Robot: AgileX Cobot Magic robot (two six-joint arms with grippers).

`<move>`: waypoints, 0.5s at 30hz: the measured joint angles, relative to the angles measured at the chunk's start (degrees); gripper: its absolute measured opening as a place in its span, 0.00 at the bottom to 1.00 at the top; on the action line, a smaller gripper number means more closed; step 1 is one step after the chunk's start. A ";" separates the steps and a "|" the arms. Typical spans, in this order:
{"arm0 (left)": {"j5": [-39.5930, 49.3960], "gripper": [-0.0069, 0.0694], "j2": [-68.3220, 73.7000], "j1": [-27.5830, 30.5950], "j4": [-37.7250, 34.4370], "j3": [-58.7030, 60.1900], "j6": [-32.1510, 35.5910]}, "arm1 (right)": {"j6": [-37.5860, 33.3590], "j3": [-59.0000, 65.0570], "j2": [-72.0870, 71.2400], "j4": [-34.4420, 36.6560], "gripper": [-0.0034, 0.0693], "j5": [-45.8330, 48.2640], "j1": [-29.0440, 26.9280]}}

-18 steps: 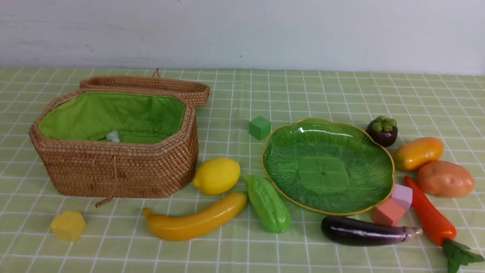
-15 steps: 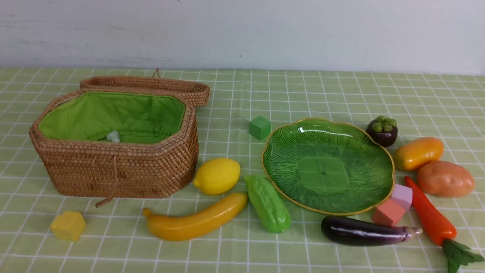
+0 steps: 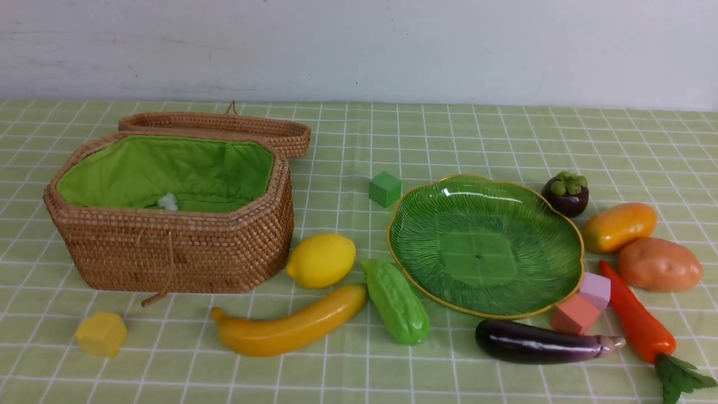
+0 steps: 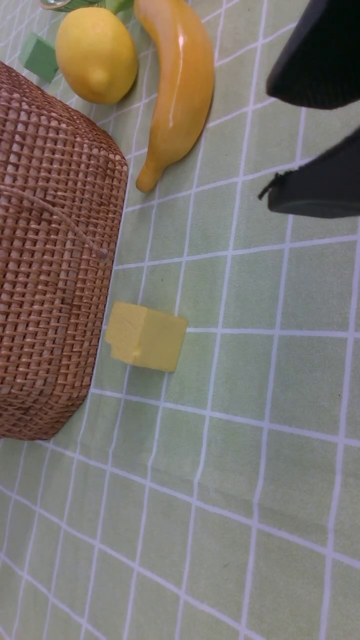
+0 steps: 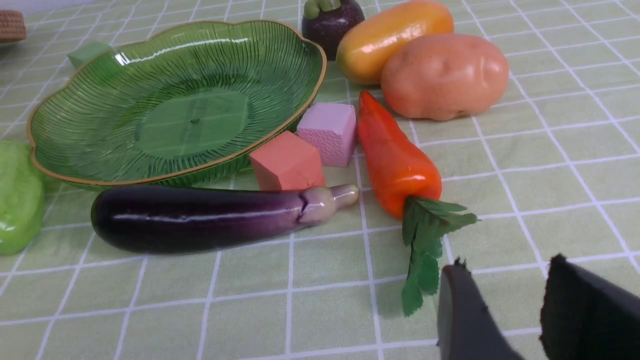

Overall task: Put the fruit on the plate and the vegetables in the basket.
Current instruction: Use the left arm to grab a banana and put it into the right plate

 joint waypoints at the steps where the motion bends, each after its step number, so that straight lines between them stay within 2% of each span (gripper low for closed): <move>1: 0.00 0.40 0.00 0.00 0.00 0.00 0.00 | 0.00 0.00 0.00 0.00 0.38 0.00 0.00; 15: -1.77 0.40 0.00 0.00 -0.76 0.00 -0.50 | 0.00 0.00 0.00 0.00 0.38 0.00 0.00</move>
